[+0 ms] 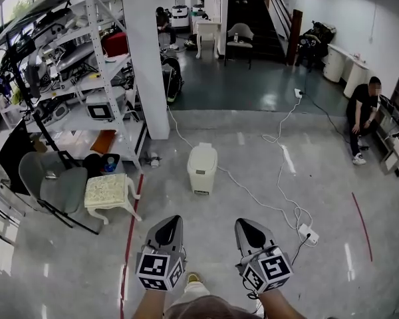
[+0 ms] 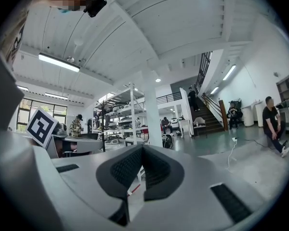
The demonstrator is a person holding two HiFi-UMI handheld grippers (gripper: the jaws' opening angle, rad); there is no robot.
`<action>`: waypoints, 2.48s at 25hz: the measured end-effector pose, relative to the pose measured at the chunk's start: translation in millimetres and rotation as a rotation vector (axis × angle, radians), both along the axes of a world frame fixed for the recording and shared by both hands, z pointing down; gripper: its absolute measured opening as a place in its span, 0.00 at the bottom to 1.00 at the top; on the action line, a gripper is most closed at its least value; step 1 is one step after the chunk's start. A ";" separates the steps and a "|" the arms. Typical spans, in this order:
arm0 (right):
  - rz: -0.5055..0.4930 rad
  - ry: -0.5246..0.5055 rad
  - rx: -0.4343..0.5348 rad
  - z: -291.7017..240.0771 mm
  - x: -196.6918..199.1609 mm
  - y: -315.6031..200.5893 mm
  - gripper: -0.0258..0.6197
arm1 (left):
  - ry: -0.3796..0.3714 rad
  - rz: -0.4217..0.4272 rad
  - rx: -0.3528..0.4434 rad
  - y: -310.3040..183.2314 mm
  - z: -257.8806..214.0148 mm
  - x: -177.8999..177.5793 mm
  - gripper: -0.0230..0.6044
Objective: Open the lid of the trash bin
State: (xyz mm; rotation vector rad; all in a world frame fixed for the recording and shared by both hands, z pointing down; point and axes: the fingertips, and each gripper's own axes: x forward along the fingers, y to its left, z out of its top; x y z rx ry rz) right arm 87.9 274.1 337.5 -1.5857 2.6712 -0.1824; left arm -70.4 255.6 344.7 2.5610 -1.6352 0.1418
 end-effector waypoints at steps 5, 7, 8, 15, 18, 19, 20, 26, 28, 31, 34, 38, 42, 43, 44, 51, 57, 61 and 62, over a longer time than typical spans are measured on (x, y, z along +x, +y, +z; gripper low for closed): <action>0.017 -0.008 0.001 -3.5 -13.2 -35.0 0.09 | -0.008 0.013 -0.005 -38.0 -2.5 -14.3 0.03; 0.028 -0.017 -0.003 -3.2 -18.0 -48.3 0.09 | -0.009 0.024 -0.007 -51.1 -2.2 -19.0 0.03; 0.034 -0.021 -0.005 -2.7 -20.3 -54.2 0.09 | -0.009 0.030 -0.009 -56.9 -1.5 -21.1 0.03; 0.065 -0.027 0.000 -1.3 -38.4 -90.3 0.09 | -0.037 0.064 -0.006 -94.4 2.1 -38.3 0.03; 0.078 -0.027 0.003 -3.2 -45.3 -103.2 0.09 | -0.032 0.080 -0.004 -107.9 1.9 -44.3 0.03; 0.081 -0.024 0.005 -4.1 -47.4 -106.6 0.09 | -0.029 0.085 -0.003 -111.8 1.4 -46.1 0.03; 0.083 -0.020 0.007 -4.7 -49.1 -109.6 0.09 | -0.026 0.089 -0.002 -115.5 1.0 -47.7 0.03; 0.100 -0.001 0.000 -1.8 -52.0 -124.3 0.09 | -0.007 0.104 -0.008 -131.3 4.3 -53.2 0.03; 0.100 0.004 -0.002 0.1 -53.3 -130.2 0.09 | -0.004 0.108 -0.011 -136.0 6.6 -54.1 0.03; 0.091 0.012 0.001 1.4 -57.5 -139.8 0.09 | -0.005 0.107 -0.012 -143.7 8.4 -56.8 0.03; 0.083 0.011 0.000 2.2 -59.8 -151.0 0.09 | -0.003 0.099 -0.010 -154.0 8.1 -59.1 0.03; 0.073 0.013 0.007 1.2 -60.5 -168.5 0.09 | 0.000 0.088 -0.007 -171.3 8.4 -60.5 0.03; 0.075 0.011 0.012 0.9 -53.3 -188.1 0.09 | 0.000 0.087 -0.004 -190.4 9.0 -54.9 0.03; 0.074 0.011 0.012 1.3 -51.4 -193.2 0.09 | 0.000 0.086 -0.003 -195.5 9.0 -53.1 0.03; 0.074 0.010 0.011 1.8 -49.5 -198.9 0.09 | 0.000 0.086 -0.003 -200.8 9.0 -51.0 0.03; 0.047 0.004 0.003 7.6 -46.7 -246.5 0.09 | -0.006 0.081 -0.014 -242.7 14.4 -38.9 0.03; 0.033 0.003 0.001 4.9 -33.7 -301.4 0.09 | -0.008 0.063 -0.027 -291.8 17.7 -28.3 0.03; 0.028 0.002 -0.002 1.5 -23.0 -340.3 0.09 | -0.010 0.047 -0.035 -324.8 15.6 -22.8 0.03; 0.025 0.002 -0.002 1.1 -20.8 -349.7 0.09 | -0.010 0.042 -0.036 -333.1 14.7 -21.5 0.03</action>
